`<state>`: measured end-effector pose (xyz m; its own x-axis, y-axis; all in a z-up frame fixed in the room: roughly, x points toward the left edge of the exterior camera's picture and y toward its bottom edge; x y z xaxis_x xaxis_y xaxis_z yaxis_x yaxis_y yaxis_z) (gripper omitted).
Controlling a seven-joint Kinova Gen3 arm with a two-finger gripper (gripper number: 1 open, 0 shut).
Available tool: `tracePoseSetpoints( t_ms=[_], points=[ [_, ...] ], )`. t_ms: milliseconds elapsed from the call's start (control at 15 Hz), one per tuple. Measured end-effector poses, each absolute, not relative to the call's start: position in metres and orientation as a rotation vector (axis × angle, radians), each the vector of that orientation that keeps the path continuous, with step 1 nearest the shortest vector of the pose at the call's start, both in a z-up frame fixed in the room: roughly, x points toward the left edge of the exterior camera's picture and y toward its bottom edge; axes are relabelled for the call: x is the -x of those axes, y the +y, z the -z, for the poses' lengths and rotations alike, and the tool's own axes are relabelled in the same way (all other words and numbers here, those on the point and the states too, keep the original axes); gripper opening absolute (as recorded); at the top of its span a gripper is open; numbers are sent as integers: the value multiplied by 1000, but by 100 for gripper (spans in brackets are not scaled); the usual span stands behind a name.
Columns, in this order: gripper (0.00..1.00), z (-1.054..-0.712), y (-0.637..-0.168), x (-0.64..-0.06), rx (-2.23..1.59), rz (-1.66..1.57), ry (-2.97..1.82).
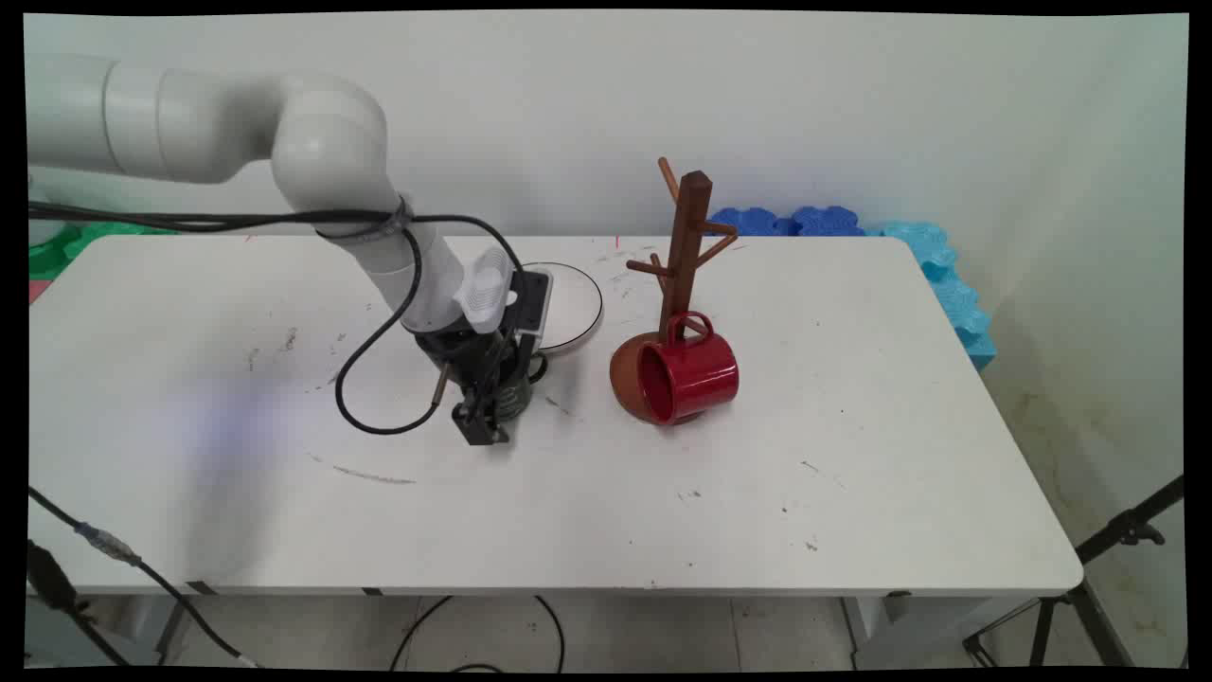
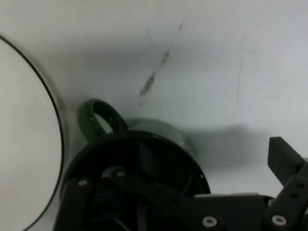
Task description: Pick up the red mug from the rack
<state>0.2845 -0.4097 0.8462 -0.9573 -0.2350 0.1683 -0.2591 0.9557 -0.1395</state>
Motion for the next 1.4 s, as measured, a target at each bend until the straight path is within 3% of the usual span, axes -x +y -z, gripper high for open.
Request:
tracePoseSetpoints(
  t_ms=[733,1067,1400],
  points=[
    [100,-955,-359,-325,-587,-237,-2550],
    [100,-970,-330,-343,-635,-202,-2338],
    [100,-963,-313,-351,-693,-203,-2201]
  ],
)
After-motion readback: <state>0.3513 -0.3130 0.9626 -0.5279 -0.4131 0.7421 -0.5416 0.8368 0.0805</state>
